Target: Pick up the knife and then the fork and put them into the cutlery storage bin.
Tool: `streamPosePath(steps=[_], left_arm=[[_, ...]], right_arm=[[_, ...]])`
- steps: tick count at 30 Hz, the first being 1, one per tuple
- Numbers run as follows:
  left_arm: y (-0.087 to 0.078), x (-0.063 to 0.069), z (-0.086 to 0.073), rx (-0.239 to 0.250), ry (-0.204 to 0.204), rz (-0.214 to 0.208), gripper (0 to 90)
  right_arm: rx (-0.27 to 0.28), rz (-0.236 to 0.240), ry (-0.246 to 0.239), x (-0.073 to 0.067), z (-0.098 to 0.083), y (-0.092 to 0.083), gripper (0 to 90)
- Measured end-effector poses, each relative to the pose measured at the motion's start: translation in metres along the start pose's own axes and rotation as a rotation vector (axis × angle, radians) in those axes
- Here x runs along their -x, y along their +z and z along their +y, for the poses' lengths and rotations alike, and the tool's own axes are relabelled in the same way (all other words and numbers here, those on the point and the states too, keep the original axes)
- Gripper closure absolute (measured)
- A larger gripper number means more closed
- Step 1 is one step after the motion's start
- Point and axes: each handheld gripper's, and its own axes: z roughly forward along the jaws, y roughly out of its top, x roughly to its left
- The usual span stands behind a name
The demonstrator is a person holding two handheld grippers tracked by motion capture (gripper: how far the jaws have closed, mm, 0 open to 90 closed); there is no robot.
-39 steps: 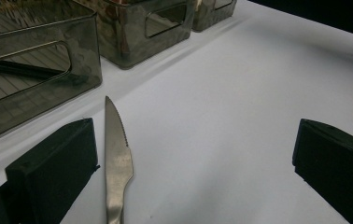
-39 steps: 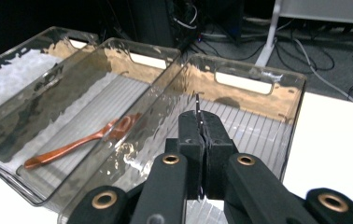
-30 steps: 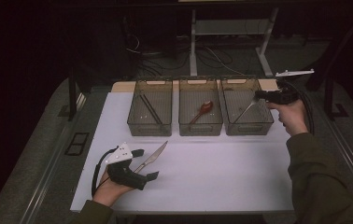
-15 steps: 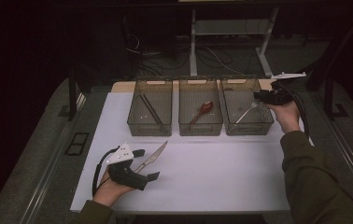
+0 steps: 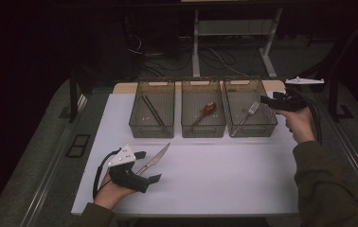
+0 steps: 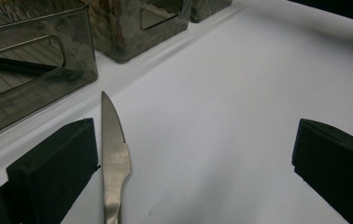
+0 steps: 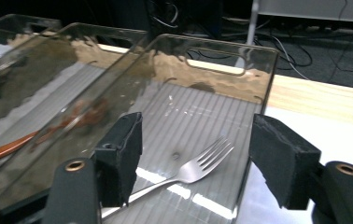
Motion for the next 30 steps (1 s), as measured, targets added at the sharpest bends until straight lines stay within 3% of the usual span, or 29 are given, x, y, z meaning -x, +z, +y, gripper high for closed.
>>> streamPosePath(steps=[15,21,27,30], left_arm=[[0.001,0.000,-0.001,-0.017,-0.002,0.004,0.0],[0.002,0.000,-0.002,-0.035,-0.004,0.013,0.0],[0.003,-0.001,-0.002,-0.043,-0.006,0.017,0.0],[0.002,-0.001,-0.002,-0.047,-0.003,0.022,0.0]], right_arm=[[0.007,0.102,-0.098,-0.046,-0.019,-0.039,22.8],[0.019,0.183,-0.113,-0.067,-0.035,-0.051,21.2],[0.014,0.202,-0.144,-0.084,-0.052,-0.055,19.5],[0.019,0.231,-0.133,-0.090,-0.063,-0.058,18.6]])
